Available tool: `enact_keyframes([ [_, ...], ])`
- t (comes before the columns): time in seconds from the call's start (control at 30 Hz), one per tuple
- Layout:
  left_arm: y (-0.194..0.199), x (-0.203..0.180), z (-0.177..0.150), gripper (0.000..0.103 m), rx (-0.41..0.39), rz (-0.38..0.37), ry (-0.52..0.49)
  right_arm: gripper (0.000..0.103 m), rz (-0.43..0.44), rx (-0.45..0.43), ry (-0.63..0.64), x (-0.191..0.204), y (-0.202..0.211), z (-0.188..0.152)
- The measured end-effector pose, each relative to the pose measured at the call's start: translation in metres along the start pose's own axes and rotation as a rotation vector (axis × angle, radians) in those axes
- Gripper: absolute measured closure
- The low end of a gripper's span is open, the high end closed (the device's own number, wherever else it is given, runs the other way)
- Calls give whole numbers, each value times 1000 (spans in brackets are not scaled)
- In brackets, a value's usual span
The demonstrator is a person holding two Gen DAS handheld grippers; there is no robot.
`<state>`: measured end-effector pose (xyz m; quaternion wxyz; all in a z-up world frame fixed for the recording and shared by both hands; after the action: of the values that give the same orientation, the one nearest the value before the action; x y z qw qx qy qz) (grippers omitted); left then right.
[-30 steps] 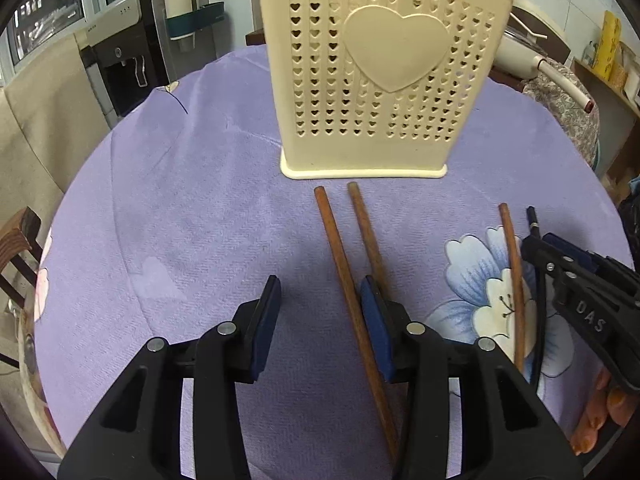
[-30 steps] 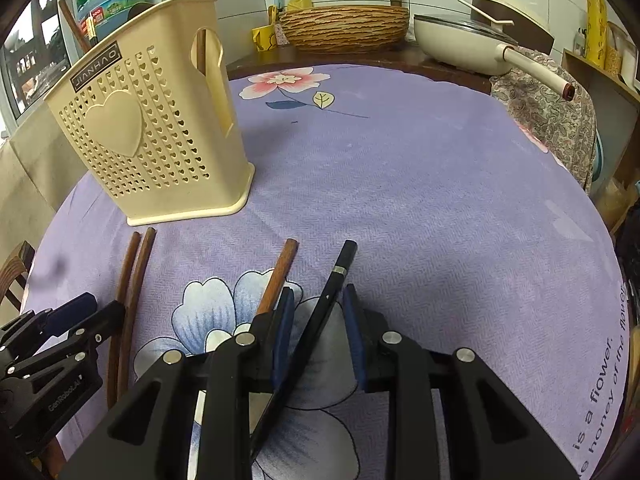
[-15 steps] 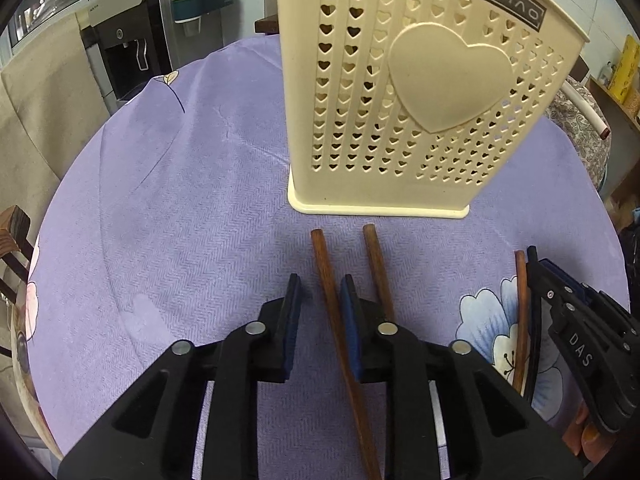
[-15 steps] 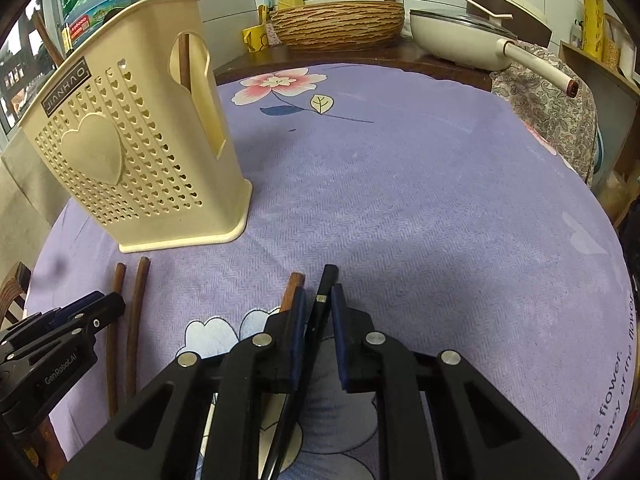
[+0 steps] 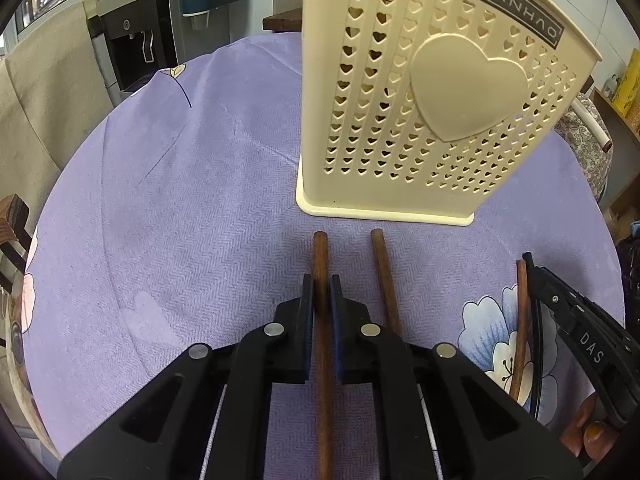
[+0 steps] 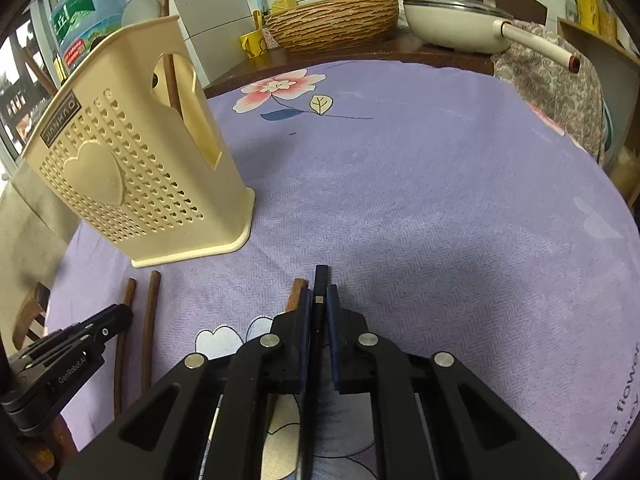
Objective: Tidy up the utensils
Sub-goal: 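Carry both chopsticks to the holder and lower them inside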
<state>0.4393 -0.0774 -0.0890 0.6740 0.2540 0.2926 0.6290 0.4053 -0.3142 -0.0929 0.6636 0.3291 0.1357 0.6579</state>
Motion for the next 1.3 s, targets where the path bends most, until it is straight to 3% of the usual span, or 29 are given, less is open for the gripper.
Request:
enact_keyframes([
  [0.3,17,6,3,95,-23,-55,41,96,94,-16,-61,-4,16,5],
  [0.53,81,11,21,95,-150,-167,72,96,223,-100,-82,-1,60,21],
  [0.7,138,11,32,96,-255,-224,51,95,307,-184,-42,9,103,39],
  [0.9,183,14,35,96,-310,-280,40,95,388,-273,40,17,161,50],
  [1.3,224,15,31,96,-355,-307,-15,96,450,-285,141,31,202,55],
])
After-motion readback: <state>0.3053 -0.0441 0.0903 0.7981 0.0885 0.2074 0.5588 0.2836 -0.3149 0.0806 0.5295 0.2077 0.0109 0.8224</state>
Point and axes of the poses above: each gripper's, at about its wrist camera, not at the fingertips, and y roughly against the way its jaws point, x to its left, z to its top, the point moved 3 cm from there along -y, roughly the way its jaws point, and after that the axes turned 12 degrees about -x, right-handed, at the moved point
